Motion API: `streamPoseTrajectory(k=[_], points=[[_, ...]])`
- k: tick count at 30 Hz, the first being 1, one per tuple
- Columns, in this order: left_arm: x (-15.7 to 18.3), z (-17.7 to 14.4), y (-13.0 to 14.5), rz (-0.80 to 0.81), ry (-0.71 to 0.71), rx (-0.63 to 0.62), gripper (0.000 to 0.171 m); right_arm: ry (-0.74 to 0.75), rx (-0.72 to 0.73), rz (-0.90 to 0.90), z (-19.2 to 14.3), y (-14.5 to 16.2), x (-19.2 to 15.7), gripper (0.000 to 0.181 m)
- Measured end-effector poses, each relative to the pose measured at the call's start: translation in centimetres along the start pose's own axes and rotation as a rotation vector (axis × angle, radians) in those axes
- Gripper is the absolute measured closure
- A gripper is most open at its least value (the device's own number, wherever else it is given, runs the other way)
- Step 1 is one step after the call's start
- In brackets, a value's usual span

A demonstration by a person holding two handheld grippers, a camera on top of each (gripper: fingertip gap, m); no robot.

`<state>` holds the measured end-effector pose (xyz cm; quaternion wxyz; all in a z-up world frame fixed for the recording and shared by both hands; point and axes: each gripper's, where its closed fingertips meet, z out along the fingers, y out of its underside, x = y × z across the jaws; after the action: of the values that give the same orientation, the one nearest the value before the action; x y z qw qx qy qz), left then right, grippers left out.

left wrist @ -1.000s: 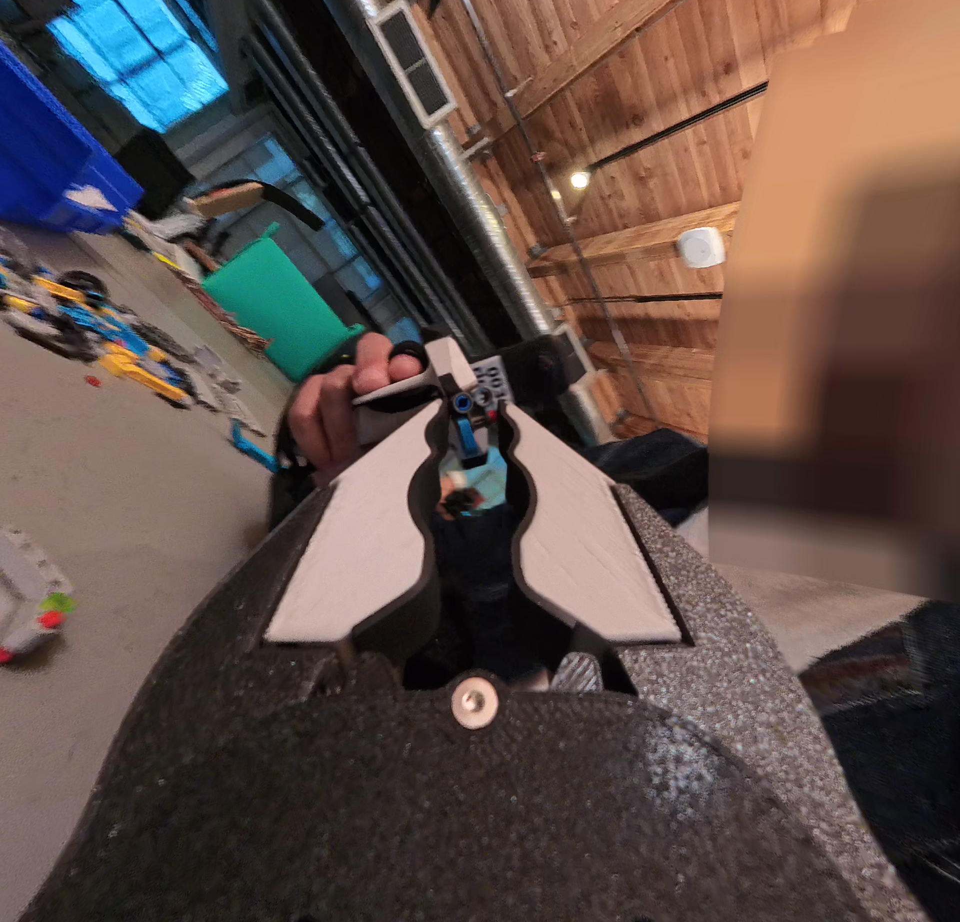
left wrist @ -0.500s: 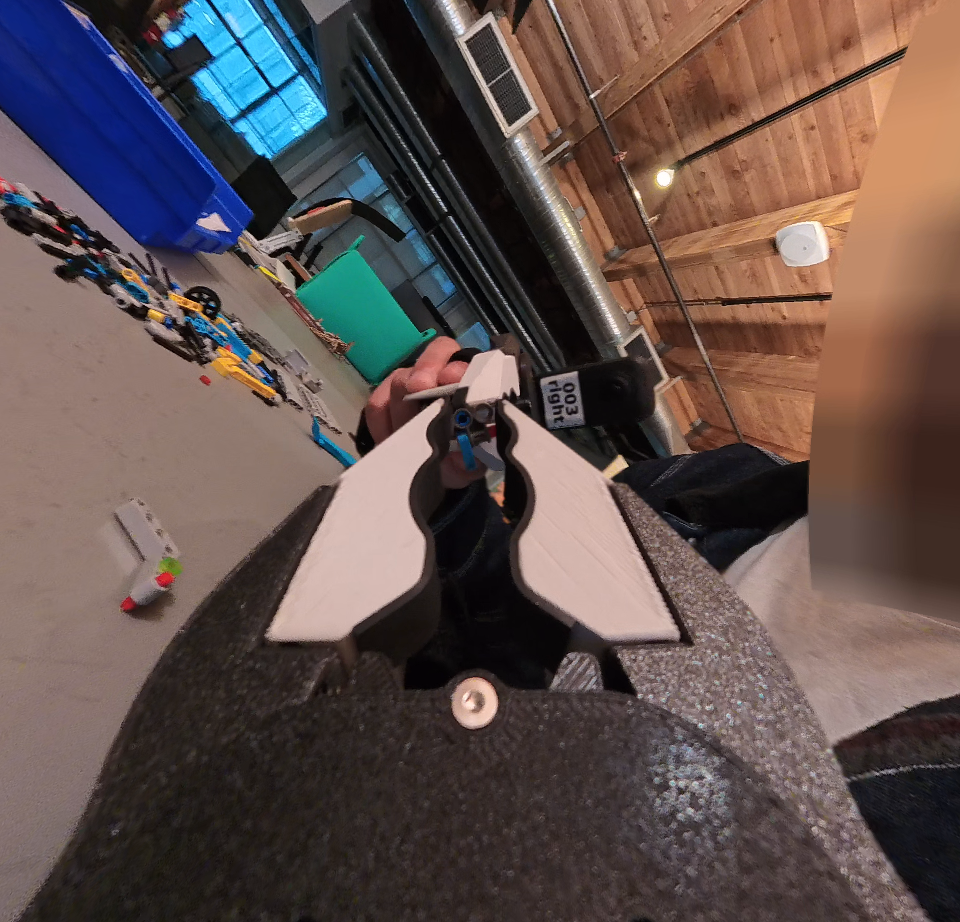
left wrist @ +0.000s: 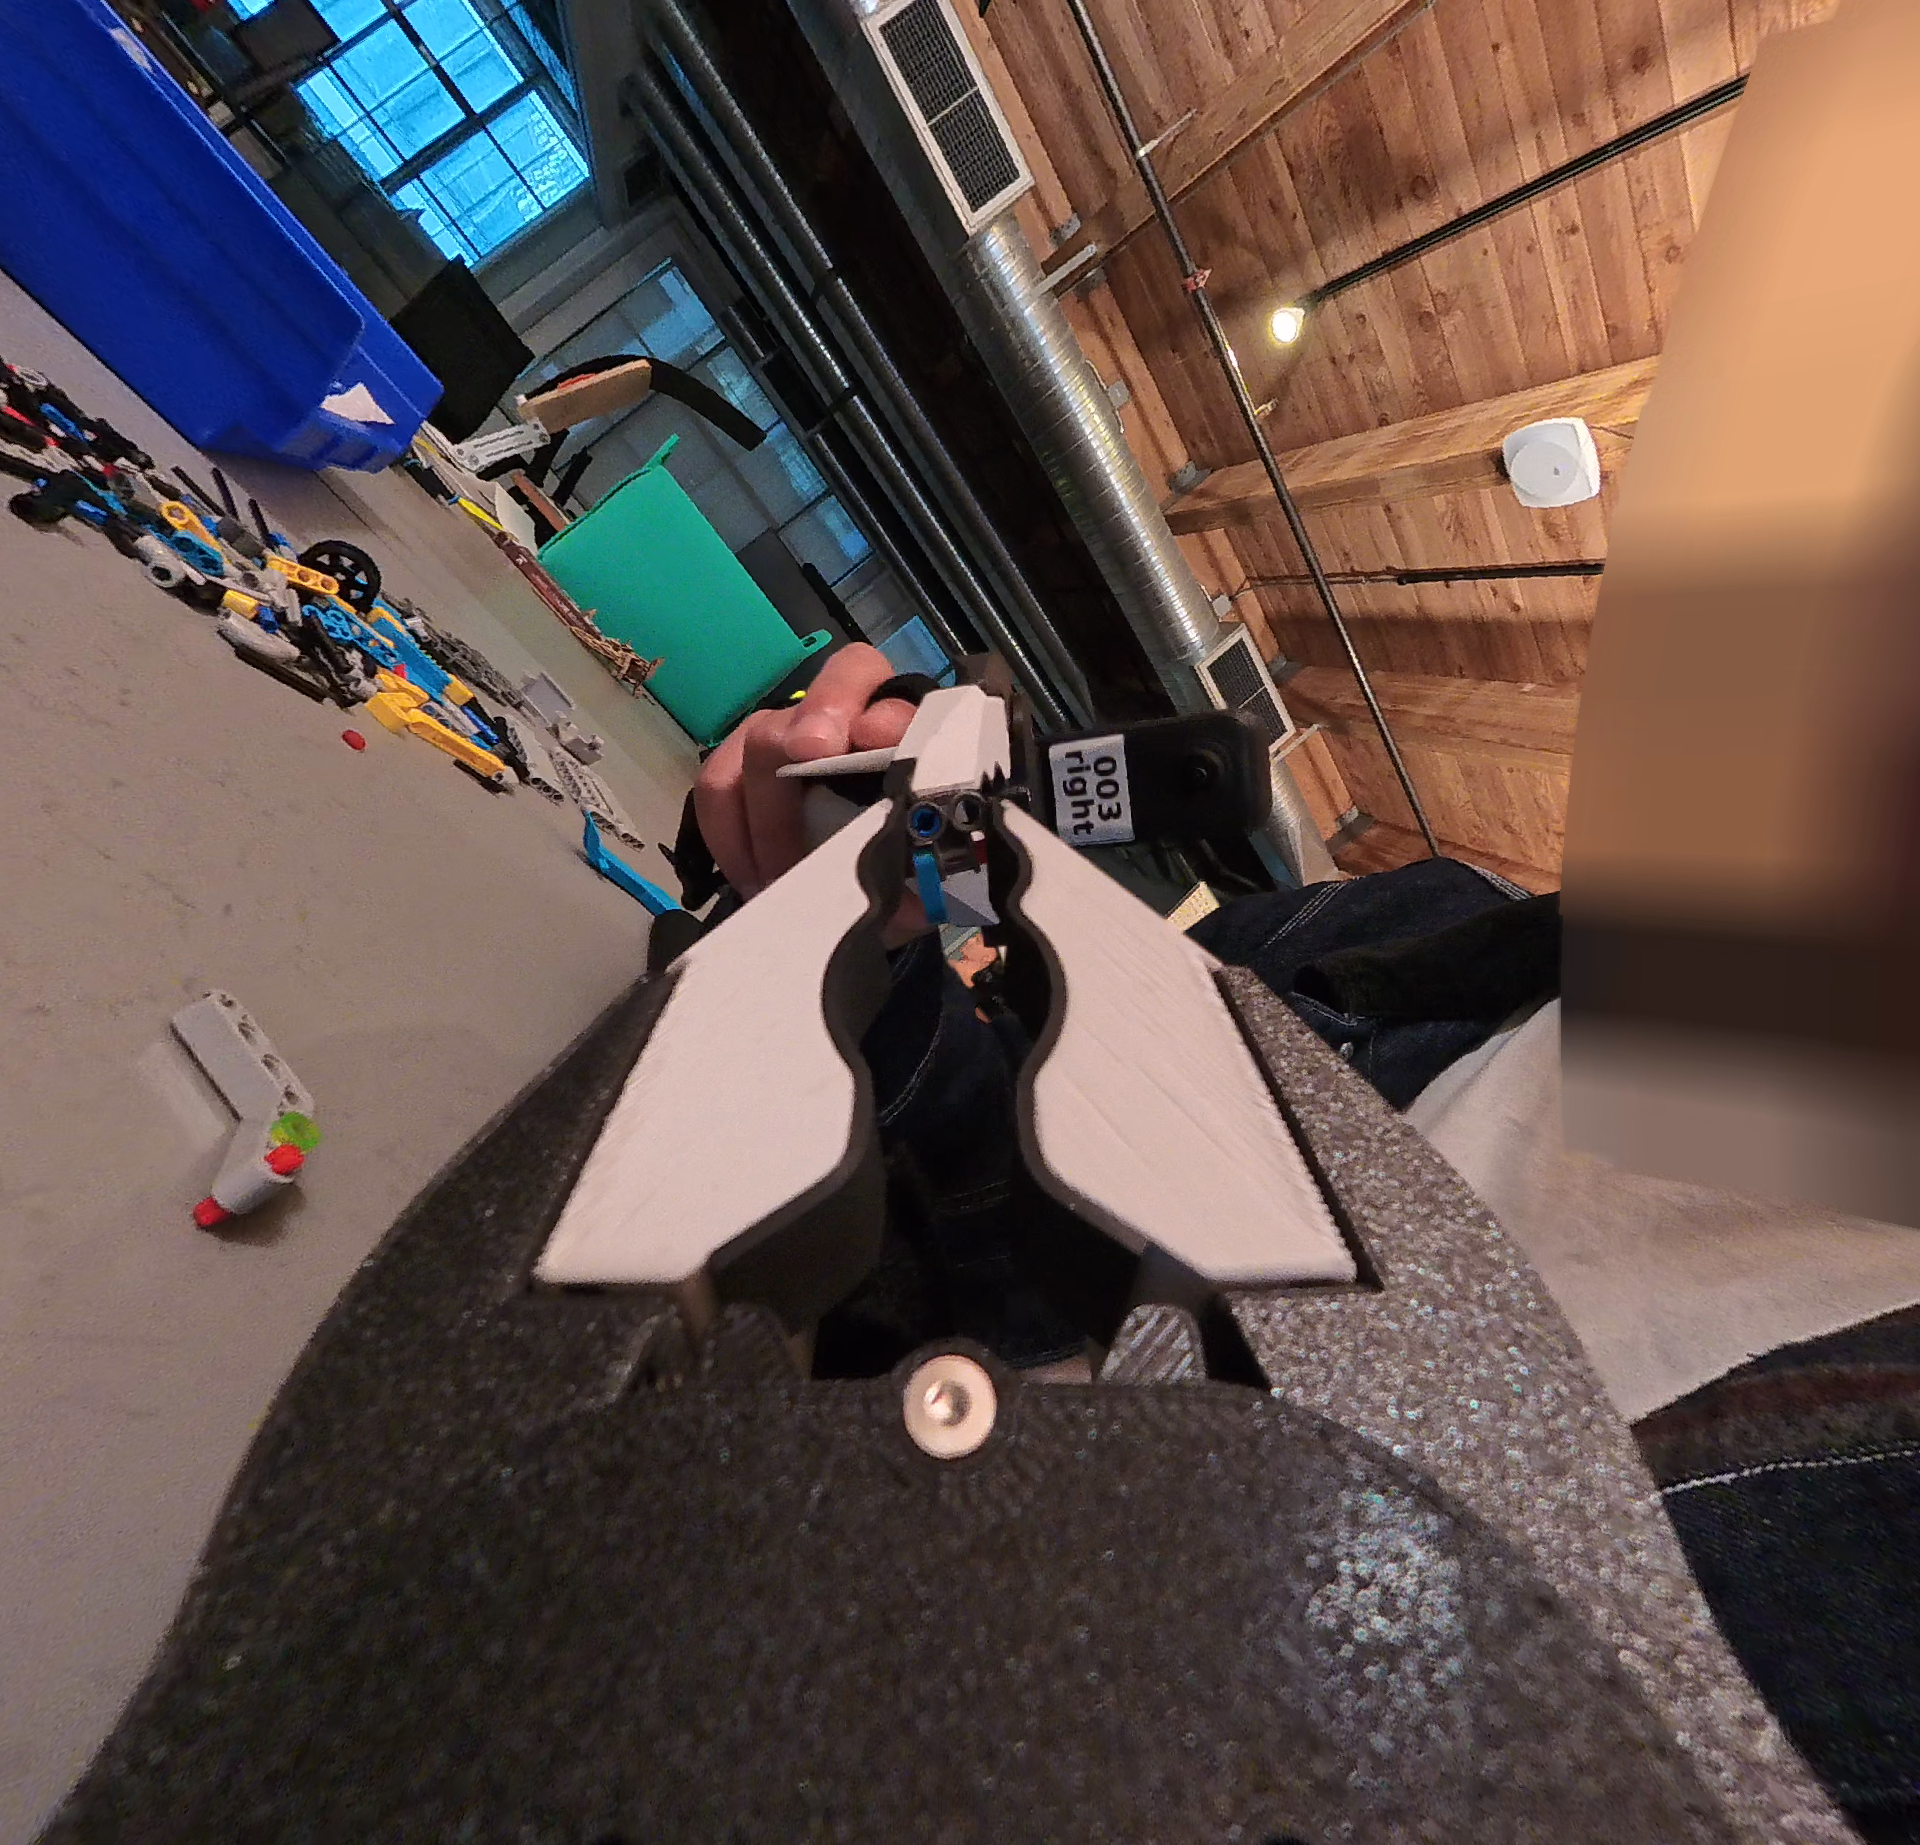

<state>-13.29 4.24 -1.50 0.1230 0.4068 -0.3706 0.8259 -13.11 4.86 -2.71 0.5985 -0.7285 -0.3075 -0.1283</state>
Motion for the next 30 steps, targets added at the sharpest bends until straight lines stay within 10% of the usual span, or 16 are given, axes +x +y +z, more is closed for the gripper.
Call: streamPoseTrajectory(k=[20,24,30], points=[[-0.9,-0.2,0.0,0.205,-0.166,-0.037,0.16,-0.069,0.015,0.091,-0.1,0.9,-0.1,0.18],[-1.4,-8.4,-7.4,0.183,-0.273,0.325,0.171,0.032,0.07,0.211,-5.3,1.8,5.0,0.181],[-2.3,-2.4,-1.2,0.486,-0.383,-0.122,0.171,0.005,-0.088,0.115,-2.4,3.3,3.0,0.18]])
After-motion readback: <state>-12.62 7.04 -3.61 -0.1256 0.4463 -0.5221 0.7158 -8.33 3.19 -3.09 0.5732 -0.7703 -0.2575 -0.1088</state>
